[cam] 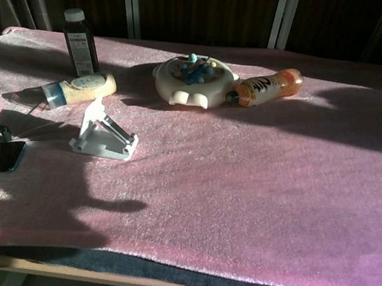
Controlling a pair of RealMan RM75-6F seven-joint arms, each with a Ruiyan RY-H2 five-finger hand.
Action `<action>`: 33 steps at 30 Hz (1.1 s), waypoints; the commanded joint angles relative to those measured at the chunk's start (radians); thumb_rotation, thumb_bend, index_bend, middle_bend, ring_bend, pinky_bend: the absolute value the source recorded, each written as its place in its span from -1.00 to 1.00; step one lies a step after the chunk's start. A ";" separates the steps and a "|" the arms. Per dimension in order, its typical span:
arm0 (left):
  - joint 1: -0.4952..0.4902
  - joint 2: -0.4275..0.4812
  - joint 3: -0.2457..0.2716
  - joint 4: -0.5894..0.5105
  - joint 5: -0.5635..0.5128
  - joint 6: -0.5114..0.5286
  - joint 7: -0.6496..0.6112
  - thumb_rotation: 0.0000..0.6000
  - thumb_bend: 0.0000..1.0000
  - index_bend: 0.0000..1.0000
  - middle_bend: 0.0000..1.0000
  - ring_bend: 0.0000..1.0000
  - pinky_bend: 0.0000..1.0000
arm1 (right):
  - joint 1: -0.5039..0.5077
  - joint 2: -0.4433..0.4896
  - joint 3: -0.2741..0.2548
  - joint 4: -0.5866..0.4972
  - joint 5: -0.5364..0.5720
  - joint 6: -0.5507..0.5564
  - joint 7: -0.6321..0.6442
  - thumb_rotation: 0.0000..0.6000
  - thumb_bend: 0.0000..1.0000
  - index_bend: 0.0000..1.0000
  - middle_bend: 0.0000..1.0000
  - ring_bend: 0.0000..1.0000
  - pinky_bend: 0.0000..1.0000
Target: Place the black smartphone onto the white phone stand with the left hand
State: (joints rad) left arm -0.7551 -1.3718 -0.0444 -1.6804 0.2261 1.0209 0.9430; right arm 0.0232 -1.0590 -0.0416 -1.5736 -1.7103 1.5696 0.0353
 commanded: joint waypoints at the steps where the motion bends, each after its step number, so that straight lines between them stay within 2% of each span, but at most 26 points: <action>1: 0.005 0.009 0.007 0.011 0.026 -0.028 -0.038 1.00 -0.37 0.29 0.81 0.14 -0.64 | 0.000 0.000 0.000 0.000 0.000 -0.001 0.000 1.00 -0.58 -1.00 -1.00 -1.00 -1.00; 6: 0.030 0.021 0.009 0.021 0.119 -0.035 -0.129 1.00 -0.33 0.44 0.98 0.34 -0.54 | 0.002 -0.001 0.001 -0.001 0.000 -0.003 -0.002 1.00 -0.58 -1.00 -1.00 -1.00 -1.00; 11: 0.076 0.057 0.001 0.010 0.258 -0.065 -0.267 1.00 -0.18 0.56 1.00 0.47 -0.52 | 0.004 -0.002 0.001 -0.003 0.002 -0.006 -0.006 1.00 -0.58 -1.00 -1.00 -1.00 -1.00; 17: 0.161 0.106 -0.010 -0.004 0.477 -0.036 -0.470 1.00 -0.13 0.64 1.00 0.52 -0.50 | 0.003 -0.003 0.001 -0.004 0.003 -0.006 -0.009 1.00 -0.58 -1.00 -1.00 -1.00 -1.00; 26: 0.306 0.175 -0.068 -0.040 0.791 0.074 -0.889 1.00 -0.13 0.66 1.00 0.52 -0.50 | 0.002 -0.003 0.001 -0.005 0.004 -0.004 -0.010 1.00 -0.58 -1.00 -1.00 -1.00 -1.00; 33: 0.362 0.212 -0.105 -0.078 0.959 0.059 -1.279 1.00 -0.13 0.68 1.00 0.51 -0.50 | 0.003 -0.006 0.001 -0.007 0.003 -0.008 -0.021 1.00 -0.58 -1.00 -1.00 -1.00 -1.00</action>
State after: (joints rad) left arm -0.4421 -1.1846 -0.1169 -1.7320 1.0839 1.0694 -0.1504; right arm 0.0265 -1.0650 -0.0407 -1.5805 -1.7074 1.5617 0.0151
